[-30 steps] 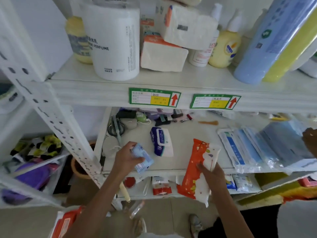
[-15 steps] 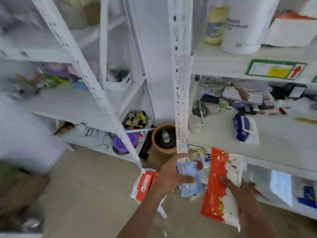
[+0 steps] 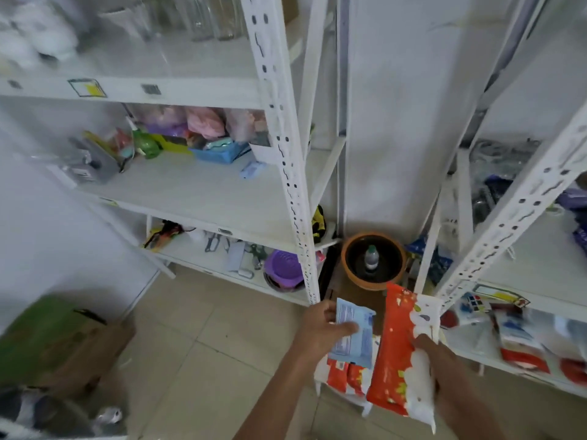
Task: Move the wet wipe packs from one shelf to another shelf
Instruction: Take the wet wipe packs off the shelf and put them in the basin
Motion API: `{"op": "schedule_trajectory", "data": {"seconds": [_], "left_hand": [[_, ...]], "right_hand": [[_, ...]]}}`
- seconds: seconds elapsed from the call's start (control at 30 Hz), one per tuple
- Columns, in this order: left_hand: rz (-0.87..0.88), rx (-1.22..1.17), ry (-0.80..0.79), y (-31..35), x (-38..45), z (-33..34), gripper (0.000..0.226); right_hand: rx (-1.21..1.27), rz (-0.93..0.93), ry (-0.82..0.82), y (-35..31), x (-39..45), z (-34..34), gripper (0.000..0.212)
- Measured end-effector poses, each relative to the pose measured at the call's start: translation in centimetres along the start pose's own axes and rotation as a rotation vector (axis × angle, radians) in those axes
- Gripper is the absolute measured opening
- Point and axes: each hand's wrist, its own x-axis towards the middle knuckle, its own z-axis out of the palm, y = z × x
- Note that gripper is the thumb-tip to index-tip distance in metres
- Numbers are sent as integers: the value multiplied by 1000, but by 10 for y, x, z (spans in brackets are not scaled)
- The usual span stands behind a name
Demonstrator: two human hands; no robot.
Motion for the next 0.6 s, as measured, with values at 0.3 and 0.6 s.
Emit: {"op": "schedule_trajectory", "data": {"seconds": [0.3, 0.6], "left_hand": [[-172, -24, -87, -39, 74, 2, 22], [-446, 132, -109, -148, 170, 9, 18]], "right_hand": [[-67, 9, 48, 12, 62, 7, 25], [-253, 218, 190, 54, 172, -6, 25]]}}
